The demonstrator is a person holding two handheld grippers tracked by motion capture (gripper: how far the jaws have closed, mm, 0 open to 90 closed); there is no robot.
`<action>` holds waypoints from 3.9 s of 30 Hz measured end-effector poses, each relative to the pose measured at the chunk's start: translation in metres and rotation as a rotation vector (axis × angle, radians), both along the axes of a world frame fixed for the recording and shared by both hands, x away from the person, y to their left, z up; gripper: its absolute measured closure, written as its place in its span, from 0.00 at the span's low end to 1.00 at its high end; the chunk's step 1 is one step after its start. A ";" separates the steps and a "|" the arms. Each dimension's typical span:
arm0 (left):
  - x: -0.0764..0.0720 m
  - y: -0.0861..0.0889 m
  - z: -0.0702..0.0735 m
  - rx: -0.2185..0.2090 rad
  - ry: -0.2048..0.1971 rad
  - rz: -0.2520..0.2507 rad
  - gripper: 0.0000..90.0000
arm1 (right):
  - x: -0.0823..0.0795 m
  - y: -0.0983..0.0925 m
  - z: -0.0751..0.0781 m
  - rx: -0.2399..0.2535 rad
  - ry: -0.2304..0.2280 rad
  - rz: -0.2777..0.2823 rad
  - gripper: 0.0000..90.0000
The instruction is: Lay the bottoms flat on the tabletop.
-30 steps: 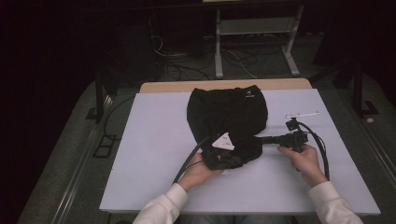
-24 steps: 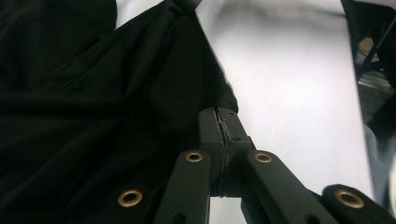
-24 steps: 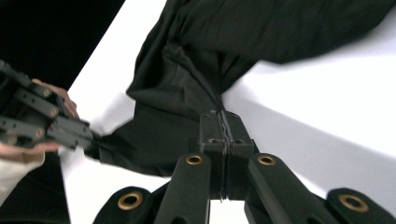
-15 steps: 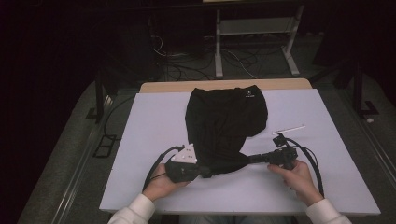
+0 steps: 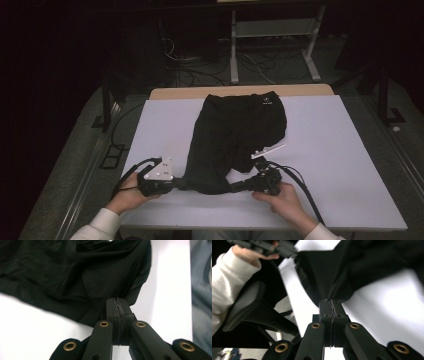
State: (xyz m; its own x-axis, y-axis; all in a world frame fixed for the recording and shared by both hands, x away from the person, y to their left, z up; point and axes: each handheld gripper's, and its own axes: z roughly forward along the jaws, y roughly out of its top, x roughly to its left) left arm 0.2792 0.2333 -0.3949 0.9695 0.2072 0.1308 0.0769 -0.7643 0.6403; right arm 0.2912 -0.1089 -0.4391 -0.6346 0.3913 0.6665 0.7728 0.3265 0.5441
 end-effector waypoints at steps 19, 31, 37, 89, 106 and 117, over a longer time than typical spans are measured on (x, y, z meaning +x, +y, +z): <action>-0.014 0.022 -0.014 0.106 0.115 -0.113 0.99 | -0.015 0.052 -0.012 -0.040 0.061 0.175 0.97; -0.010 0.018 -0.012 0.023 0.191 0.000 0.58 | -0.019 0.032 -0.002 -0.091 -0.057 0.164 0.63; -0.001 -0.007 -0.007 -0.064 0.223 0.009 0.37 | -0.016 -0.006 0.012 -0.137 -0.157 0.067 0.42; 0.077 -0.213 -0.050 0.044 0.142 0.102 0.41 | 0.008 -0.133 0.018 -0.204 -0.248 -0.292 0.00; 0.082 -0.268 -0.014 0.088 0.192 0.058 0.98 | 0.009 -0.150 0.012 -0.184 -0.225 -0.368 0.00; 0.090 -0.274 0.043 -0.127 0.252 0.071 0.98 | 0.002 -0.161 0.018 -0.126 -0.231 -0.421 0.00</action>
